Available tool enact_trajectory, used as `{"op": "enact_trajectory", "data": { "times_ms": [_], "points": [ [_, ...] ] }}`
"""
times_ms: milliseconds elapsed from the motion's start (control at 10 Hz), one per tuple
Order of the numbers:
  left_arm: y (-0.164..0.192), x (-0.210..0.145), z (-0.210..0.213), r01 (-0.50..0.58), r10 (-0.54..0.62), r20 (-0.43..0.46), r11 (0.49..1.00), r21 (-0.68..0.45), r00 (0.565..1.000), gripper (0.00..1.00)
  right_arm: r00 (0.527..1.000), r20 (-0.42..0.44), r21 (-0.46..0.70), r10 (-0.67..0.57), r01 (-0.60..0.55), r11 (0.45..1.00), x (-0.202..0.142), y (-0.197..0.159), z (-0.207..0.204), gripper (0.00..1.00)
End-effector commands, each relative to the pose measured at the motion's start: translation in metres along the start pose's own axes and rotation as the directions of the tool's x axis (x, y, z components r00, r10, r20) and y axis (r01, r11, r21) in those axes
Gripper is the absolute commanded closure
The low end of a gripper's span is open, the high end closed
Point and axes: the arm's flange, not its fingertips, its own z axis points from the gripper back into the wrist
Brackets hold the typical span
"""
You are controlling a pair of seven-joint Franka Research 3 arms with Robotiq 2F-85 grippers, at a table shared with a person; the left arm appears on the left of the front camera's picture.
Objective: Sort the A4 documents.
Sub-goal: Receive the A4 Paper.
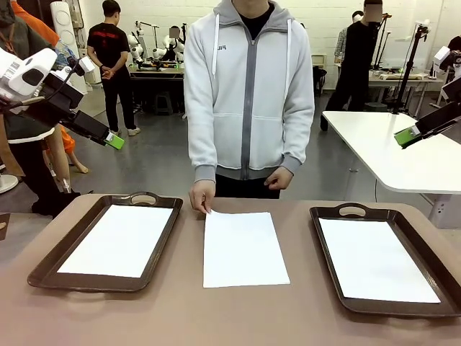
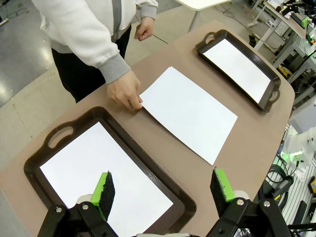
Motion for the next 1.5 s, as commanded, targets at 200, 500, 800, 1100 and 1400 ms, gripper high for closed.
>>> {"op": "enact_trajectory", "data": {
  "times_ms": [200, 500, 800, 1100, 1400],
  "points": [
    [-0.0004, 0.0001, 0.0, 0.001, -0.001, 0.001, 1.0, -0.001, 1.0, 0.0, 1.0, 0.001, 0.0, 0.001, -0.001, 1.0, -0.0002, 0.0008, 0.0001, 0.0],
    [-0.0004, 0.0001, 0.0, 0.001, -0.001, 0.001, 1.0, -0.001, 1.0, 0.0, 1.0, 0.001, 0.0, 0.001, -0.001, 1.0, -0.0002, 0.0008, 0.0001, 0.0],
    [-0.0004, 0.0001, 0.0, 0.001, -0.001, 0.001, 1.0, -0.001, 1.0, 0.0, 1.0, 0.001, 0.0, 0.001, -0.001, 1.0, -0.0002, 0.0008, 0.0001, 0.0],
    [-0.0004, 0.0001, 0.0, 0.001, -0.001, 0.001, 1.0, -0.001, 1.0, 0.0, 1.0, 0.001, 0.0, 0.001, -0.001, 1.0, -0.0002, 0.0008, 0.0001, 0.0],
    [-0.0004, 0.0001, 0.0, 0.001, -0.001, 0.001, 1.0, -0.001, 1.0, 0.0, 1.0, 0.001, 0.0, 0.001, -0.001, 1.0, -0.0002, 0.0008, 0.0001, 0.0]
  ]
}}
